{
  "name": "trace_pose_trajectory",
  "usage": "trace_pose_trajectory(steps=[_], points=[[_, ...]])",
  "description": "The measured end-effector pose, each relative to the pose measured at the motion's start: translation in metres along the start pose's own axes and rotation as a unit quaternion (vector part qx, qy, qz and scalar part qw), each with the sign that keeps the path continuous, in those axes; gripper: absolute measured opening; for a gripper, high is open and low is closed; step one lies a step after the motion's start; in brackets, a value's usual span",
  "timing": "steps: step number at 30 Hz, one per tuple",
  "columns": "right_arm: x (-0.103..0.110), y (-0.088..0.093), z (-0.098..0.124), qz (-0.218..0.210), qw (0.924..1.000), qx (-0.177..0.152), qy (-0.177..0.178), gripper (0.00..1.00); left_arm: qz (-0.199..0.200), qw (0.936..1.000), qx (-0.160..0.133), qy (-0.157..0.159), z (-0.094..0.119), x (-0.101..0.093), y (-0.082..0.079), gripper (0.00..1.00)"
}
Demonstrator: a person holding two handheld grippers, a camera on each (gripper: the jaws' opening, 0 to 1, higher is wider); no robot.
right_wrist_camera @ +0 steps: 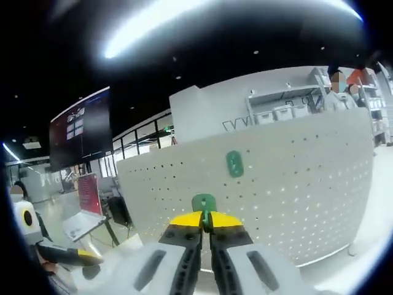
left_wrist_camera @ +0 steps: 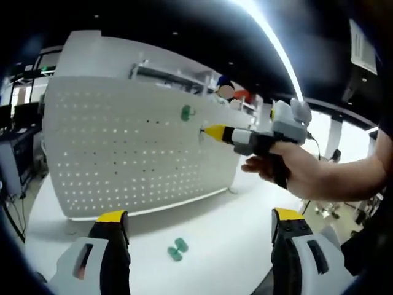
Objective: Insert the hook assembly into the mounting plate slot until the hook locks in place.
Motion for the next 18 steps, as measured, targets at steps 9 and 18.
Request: trace_pose_trajectory(steps=[9, 18], points=[[-0.022, -0.012, -0.019, 0.012, 0.9991, -0.023, 0.034, 0.0, 0.0, 0.9999, 0.006, -0.012, 0.006, 0.01, 0.0, 0.97], [-0.037, -0.024, -0.039, 0.038, 0.9969, -0.042, 0.055, 0.0, 0.013, 0.9998, -0.001, -0.013, 0.006, 0.014, -0.005, 0.95]])
Point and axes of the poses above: the point that each gripper's makers call its tool centre point, and the gripper's own axes: z roughly backward along the fingers, x roughly to its left, y roughly out of its underside, the point moved 10 cm from there along z, roughly backward along the fingers, and after that the axes turned 7 degrees about y, right-handed, at the moved point
